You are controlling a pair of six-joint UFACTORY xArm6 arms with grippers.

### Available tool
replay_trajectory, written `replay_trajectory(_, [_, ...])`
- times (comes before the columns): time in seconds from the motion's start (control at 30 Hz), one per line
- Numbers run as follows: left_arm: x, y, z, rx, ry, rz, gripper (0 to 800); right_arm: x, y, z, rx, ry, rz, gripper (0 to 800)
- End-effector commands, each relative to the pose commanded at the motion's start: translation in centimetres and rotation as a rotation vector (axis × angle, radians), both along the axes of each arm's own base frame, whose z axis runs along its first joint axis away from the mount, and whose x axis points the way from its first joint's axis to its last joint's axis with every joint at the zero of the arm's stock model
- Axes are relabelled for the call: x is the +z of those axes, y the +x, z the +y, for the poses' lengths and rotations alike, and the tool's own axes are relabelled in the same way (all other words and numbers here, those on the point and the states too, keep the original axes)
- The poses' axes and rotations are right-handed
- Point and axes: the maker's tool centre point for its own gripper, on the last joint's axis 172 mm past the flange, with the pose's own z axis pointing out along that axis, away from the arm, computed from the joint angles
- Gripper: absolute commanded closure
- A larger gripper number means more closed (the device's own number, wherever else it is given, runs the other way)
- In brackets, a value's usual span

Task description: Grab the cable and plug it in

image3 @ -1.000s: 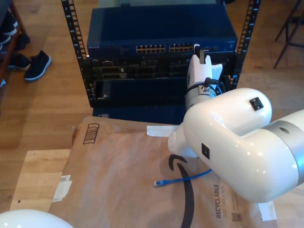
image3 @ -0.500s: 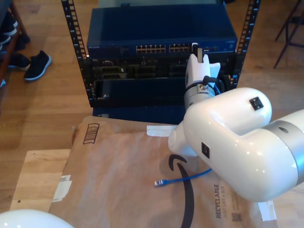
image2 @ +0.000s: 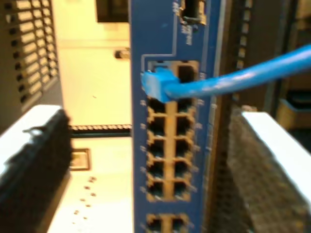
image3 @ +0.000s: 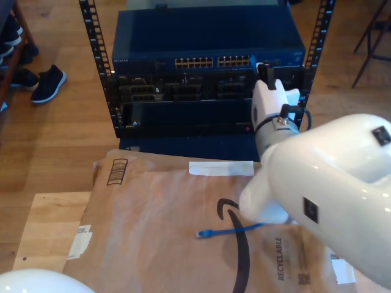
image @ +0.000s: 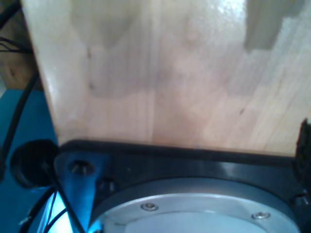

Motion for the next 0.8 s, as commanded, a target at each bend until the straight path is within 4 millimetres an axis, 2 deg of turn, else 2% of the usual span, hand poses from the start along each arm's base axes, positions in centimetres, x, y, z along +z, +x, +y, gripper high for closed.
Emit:
replay_trajectory(0.13, [0.0,0.0,0.0,0.000,0.000,0.000,0,-0.4,-2.3,0.8,0.071,-0.020,0.102,129])
replay_trajectory(0.23, [0.0,0.0,0.0,0.000,0.000,0.000,0,-0.6,-3.9,1.1,0.125,-0.063,0.176,87])
replay_trajectory(0.27, [0.0,0.0,0.0,0.000,0.000,0.000,0,-0.7,-4.2,1.5,0.153,-0.096,0.199,24])
replay_trajectory(0.3, [0.0,0.0,0.0,0.000,0.000,0.000,0,-0.8,-4.6,1.4,0.171,-0.124,0.223,4])
replay_trajectory(0.4, [0.0,0.0,0.0,0.000,0.002,0.000,0,0.2,-5.3,-0.8,0.167,-0.136,0.270,4])
replay_trajectory(0.47, [0.0,0.0,0.0,0.000,0.002,0.000,0,0.3,-5.8,-1.1,0.198,-0.164,0.323,4])
replay_trajectory(0.5, [0.0,0.0,0.0,0.000,0.002,0.000,0,-0.2,-6.2,-1.7,0.208,-0.179,0.370,4])
replay_trajectory(0.67, [0.0,0.0,0.0,0.000,0.000,0.000,0,-3.0,-9.2,-7.1,0.214,-0.294,0.623,6])
replay_trajectory(0.8, [0.0,0.0,0.0,0.000,0.000,0.000,0,-4.5,-10.7,-11.0,0.213,-0.448,0.717,7])
